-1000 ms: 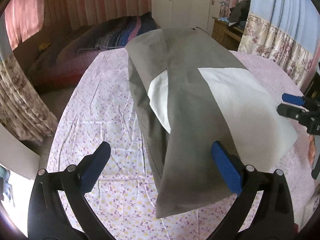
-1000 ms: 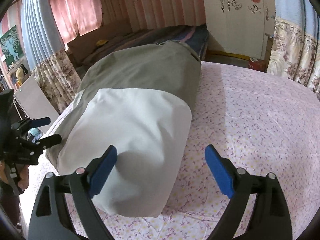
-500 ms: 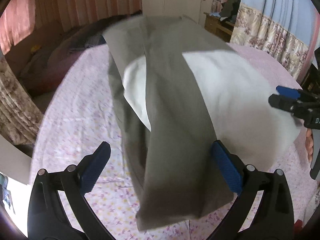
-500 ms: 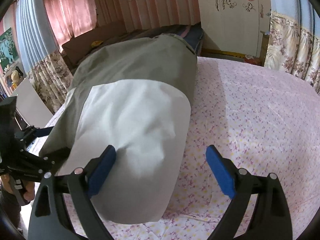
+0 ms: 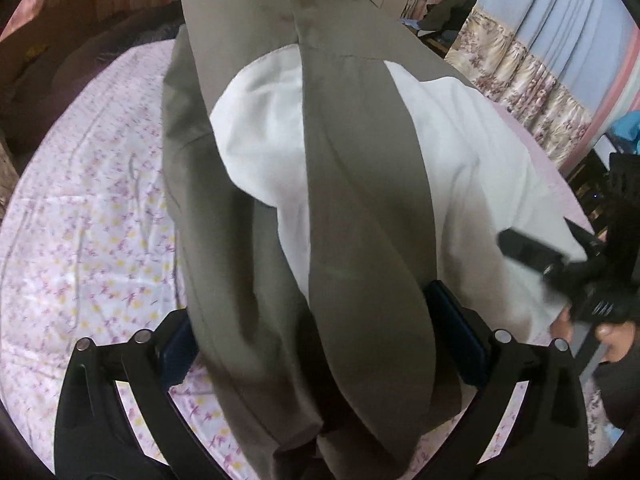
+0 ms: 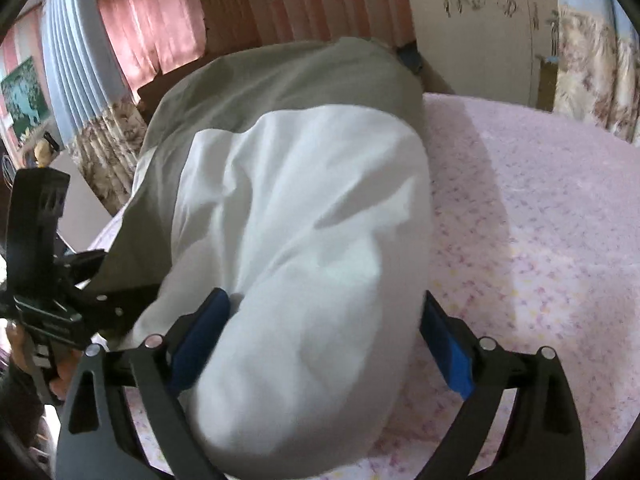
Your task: Fold large clothes
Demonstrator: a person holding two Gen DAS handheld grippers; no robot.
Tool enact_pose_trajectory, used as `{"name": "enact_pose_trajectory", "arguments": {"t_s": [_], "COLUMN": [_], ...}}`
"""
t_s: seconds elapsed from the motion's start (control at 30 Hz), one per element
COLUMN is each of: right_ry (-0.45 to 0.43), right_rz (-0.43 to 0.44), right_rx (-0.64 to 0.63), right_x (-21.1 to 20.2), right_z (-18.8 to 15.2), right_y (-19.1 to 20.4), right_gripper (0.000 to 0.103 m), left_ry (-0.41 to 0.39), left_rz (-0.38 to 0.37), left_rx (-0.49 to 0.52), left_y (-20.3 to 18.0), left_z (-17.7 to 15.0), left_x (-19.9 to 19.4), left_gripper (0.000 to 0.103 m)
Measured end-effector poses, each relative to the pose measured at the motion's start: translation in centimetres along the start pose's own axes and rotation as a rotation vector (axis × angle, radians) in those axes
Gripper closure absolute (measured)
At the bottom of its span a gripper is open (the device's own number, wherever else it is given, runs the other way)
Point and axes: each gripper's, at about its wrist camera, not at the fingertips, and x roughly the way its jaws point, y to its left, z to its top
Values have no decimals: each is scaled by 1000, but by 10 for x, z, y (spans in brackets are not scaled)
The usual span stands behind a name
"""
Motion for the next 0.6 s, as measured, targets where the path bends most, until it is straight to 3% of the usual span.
{"name": "enact_pose_trajectory", "arguments": {"t_s": [0.03,0.1,0.2,0.3,0.47,0.6], "right_ry": [3,5,9,-10,-109,-222], "right_rz": [1,-6,-7,-1,-38,-133], "right_rx": [-17,-53,-107,-140,-193,-263], "right_x": [1,0,-2,-5,-28,-65], "right_z": [1,3,8,12,18,16], "right_y": [2,7,11,9,2,-18], "right_gripper": [19,31,45,54,65,69], "left_ry": [-3,1,7,-19,-79,-133], "left_rz": [-8,-35,-45,-13,85,136], "left_rx": [2,21,39,44,70,131], "left_y": [-1,-7,-16,-27,-64,-112], "left_z": [1,3,9,14,23,31], "left_x": [1,3,5,2,-5,-7], "left_gripper": [6,24,41,52,61,66]}}
